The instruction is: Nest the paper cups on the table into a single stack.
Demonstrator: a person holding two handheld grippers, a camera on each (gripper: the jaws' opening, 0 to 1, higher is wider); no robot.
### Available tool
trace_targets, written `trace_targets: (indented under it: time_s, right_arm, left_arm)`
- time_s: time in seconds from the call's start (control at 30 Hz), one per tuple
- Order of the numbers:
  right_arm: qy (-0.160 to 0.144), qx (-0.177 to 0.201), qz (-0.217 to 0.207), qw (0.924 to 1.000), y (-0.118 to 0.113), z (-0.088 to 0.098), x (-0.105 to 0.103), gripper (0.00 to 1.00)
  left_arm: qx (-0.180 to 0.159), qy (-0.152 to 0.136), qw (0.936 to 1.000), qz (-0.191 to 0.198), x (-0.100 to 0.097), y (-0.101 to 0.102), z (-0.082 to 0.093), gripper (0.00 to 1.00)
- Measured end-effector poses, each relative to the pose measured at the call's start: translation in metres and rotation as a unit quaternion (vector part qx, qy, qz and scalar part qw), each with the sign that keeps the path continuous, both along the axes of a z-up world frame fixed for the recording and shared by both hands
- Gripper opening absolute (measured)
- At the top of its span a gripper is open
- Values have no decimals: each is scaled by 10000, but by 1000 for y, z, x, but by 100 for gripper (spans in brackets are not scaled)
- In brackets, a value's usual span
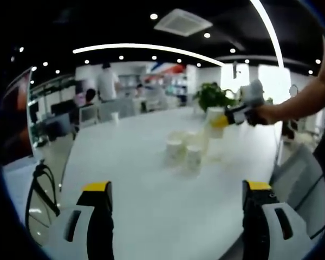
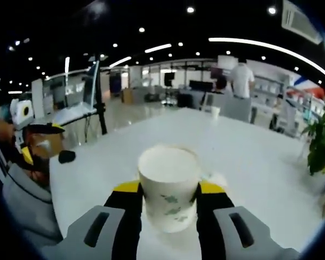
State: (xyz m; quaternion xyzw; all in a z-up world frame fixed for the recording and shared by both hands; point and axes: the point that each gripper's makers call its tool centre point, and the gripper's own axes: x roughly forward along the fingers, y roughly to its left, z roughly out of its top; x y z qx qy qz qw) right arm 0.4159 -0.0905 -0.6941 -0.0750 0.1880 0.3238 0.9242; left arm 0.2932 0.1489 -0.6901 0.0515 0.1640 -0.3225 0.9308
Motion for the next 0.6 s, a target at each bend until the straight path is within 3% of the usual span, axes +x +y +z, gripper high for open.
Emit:
trace_targets:
  time_s: [0.6]
  right_arm:
    - [-105,76,466,9988,26,21,-20,36]
  left_arm:
    - [-73,72,9999,-48,-1,-10,-3,100]
